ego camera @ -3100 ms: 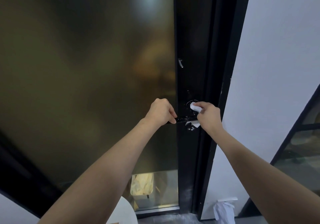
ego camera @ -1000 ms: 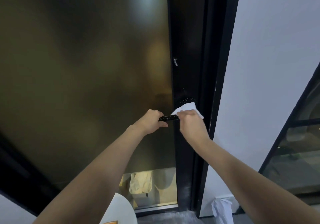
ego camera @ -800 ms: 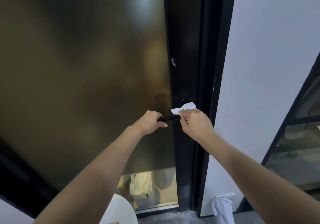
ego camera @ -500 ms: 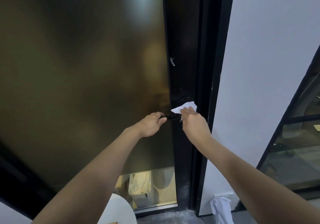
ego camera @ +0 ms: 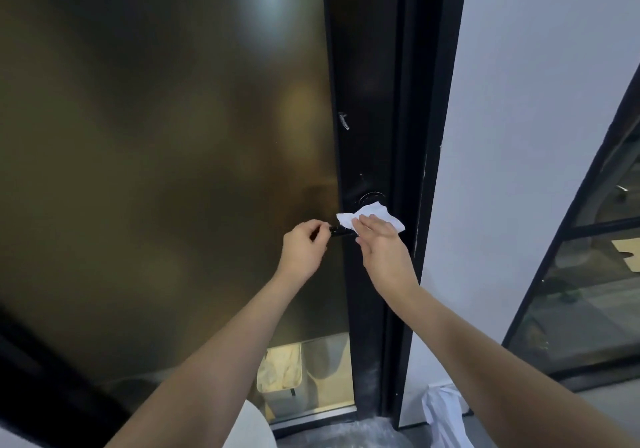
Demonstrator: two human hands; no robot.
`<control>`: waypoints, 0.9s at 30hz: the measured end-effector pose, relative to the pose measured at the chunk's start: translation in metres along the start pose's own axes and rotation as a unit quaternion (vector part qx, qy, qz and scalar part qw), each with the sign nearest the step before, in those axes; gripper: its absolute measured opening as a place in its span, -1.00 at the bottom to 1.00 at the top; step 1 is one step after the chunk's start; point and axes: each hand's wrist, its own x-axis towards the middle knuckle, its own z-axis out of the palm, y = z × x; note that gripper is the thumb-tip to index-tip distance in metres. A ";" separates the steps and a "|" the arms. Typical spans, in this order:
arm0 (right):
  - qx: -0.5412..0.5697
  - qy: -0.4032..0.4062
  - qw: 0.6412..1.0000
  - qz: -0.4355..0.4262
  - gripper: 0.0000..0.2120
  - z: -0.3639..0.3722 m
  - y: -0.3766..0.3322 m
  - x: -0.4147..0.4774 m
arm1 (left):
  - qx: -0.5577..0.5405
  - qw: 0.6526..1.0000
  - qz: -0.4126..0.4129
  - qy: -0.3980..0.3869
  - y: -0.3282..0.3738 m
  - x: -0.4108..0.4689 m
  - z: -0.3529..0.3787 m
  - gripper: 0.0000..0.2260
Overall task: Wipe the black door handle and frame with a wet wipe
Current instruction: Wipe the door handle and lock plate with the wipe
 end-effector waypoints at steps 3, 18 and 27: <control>-0.046 0.033 0.997 -0.045 -0.59 0.002 0.009 -0.003 | 0.182 0.966 0.178 0.033 -0.015 -0.003 0.001 -0.72; 0.003 0.120 0.993 0.023 -0.76 -0.002 0.007 0.001 | 0.163 0.880 0.445 0.027 -0.039 0.017 -0.020 -0.81; -0.025 0.109 0.994 -0.012 -0.74 0.020 -0.015 -0.009 | 0.137 0.901 0.411 0.024 -0.039 0.014 -0.018 -0.84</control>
